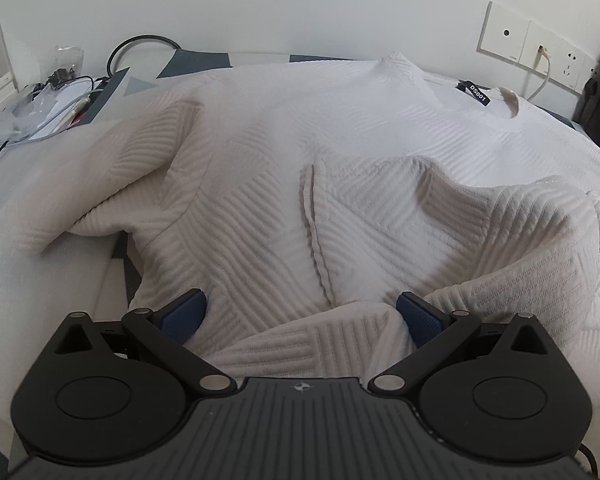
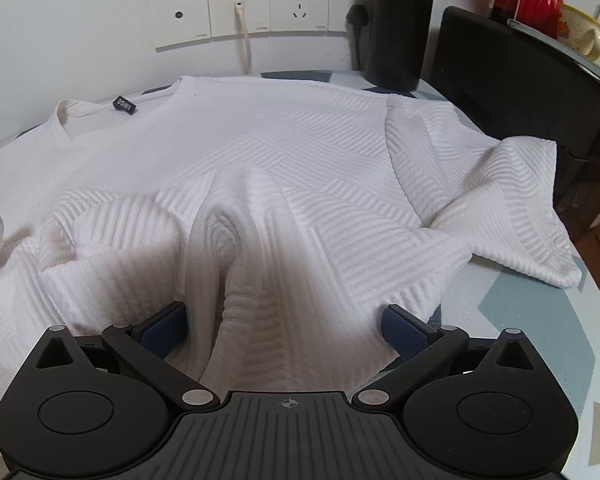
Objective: Fold clothes
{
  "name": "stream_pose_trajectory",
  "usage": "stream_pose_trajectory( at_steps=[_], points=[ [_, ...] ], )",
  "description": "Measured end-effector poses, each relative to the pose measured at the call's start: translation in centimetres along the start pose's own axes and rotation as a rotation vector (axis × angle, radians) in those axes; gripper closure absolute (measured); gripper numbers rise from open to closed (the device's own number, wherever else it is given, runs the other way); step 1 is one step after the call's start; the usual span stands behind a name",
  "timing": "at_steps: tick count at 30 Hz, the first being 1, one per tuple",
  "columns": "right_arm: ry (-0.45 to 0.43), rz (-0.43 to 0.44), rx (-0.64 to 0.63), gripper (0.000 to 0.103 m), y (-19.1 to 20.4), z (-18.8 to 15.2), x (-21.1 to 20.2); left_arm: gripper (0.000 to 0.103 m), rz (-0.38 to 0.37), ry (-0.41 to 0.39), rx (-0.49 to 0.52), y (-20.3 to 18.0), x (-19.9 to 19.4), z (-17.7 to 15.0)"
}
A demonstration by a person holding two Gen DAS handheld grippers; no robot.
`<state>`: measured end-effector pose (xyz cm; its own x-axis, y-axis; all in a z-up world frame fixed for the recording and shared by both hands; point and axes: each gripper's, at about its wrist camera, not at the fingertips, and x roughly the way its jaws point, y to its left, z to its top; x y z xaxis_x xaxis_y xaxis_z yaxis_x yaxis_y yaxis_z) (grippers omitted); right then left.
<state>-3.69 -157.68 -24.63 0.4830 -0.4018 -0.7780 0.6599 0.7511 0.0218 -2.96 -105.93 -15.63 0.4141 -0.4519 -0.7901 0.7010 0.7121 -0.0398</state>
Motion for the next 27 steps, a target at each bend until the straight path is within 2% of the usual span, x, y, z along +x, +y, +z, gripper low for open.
stream_pose_trajectory(
  at_steps=[8, 19, 24, 26, 27],
  points=[
    [-0.012, 0.009, -0.010, 0.001, -0.3, -0.4, -0.1, 0.000, 0.004, 0.008, -0.006, -0.3, -0.8, -0.7],
    [0.019, 0.030, -0.028, 0.001, -0.5, 0.0, 0.0, 0.001, -0.099, -0.059, -0.238, 6.0, -2.7, -0.9],
    [0.120, 0.026, -0.014, 0.001, -0.3, 1.6, 0.4, 0.001, -0.142, -0.078, -0.322, 8.7, -3.0, -0.7],
    [0.173, 0.025, -0.015, 0.001, -0.2, 3.1, 0.4, 0.003, -0.157, -0.077, -0.340, 9.6, -2.8, -0.4],
    [0.170, 0.031, -0.026, 0.002, 0.0, 4.1, 0.0, 0.003, -0.164, -0.077, -0.349, 10.0, -2.7, -0.3]
  ],
)
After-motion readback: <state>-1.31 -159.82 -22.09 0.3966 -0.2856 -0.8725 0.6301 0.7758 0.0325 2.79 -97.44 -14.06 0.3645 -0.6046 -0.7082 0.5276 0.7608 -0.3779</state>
